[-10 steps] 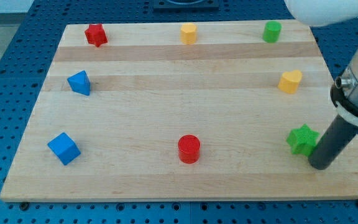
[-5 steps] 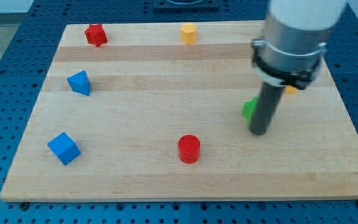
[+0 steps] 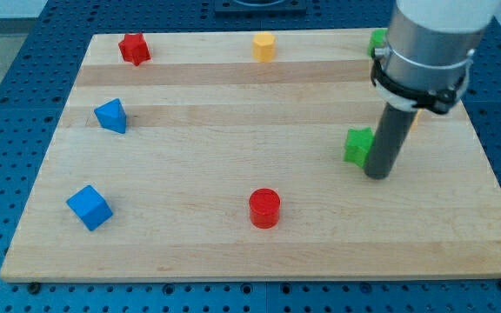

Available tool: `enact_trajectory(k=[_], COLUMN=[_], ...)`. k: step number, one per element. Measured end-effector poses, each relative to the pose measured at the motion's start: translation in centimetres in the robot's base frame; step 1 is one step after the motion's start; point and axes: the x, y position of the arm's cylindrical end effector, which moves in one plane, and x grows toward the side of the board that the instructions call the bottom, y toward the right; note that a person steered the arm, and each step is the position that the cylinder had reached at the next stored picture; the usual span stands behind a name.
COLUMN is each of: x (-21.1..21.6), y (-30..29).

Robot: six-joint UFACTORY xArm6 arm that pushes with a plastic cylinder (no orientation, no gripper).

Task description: Push the green star towards the center

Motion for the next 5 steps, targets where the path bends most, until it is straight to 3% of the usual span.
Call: enact_trajectory(k=[3, 4, 5], x=[-6.0, -7.0, -6.1], y=[-4.3, -7.2, -6.2])
